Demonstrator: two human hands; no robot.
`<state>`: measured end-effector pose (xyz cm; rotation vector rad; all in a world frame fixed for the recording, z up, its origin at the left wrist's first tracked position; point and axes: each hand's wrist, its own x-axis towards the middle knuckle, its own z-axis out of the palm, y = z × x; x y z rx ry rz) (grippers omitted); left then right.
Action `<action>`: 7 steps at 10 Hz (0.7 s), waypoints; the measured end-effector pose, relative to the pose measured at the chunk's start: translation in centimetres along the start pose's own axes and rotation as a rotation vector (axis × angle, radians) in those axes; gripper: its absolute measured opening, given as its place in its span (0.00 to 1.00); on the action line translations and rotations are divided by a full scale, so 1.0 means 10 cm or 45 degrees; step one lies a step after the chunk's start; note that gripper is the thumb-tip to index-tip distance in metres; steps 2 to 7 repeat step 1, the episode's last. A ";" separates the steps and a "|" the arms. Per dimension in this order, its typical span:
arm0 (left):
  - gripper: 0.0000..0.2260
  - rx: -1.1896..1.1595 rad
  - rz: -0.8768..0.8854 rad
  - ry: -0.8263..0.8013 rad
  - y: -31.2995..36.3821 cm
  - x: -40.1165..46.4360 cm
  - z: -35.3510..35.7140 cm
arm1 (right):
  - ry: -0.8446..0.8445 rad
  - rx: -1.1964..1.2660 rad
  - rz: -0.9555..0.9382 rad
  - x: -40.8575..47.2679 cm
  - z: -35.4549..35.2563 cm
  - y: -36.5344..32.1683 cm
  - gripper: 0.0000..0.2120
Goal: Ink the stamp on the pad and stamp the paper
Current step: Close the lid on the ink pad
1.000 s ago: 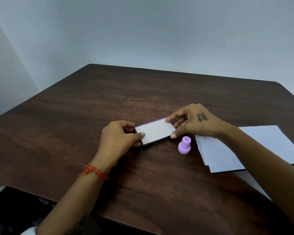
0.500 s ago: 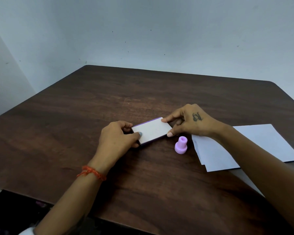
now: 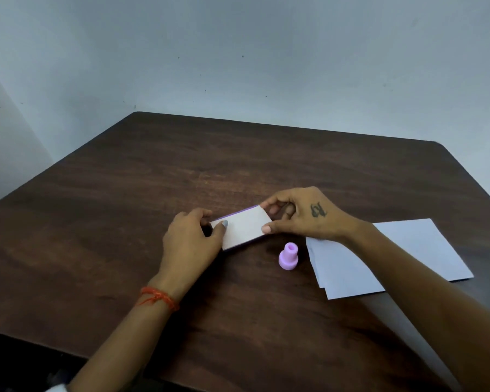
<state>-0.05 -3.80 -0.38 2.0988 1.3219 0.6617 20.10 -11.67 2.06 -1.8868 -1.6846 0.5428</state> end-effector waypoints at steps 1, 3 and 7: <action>0.17 0.161 0.060 0.167 0.10 -0.06 0.01 | 0.244 -0.043 0.007 -0.06 -0.02 -0.02 0.18; 0.17 0.161 0.060 0.167 0.10 -0.06 0.01 | 0.244 -0.043 0.007 -0.06 -0.02 -0.02 0.18; 0.17 0.161 0.060 0.167 0.10 -0.06 0.01 | 0.244 -0.043 0.007 -0.06 -0.02 -0.02 0.18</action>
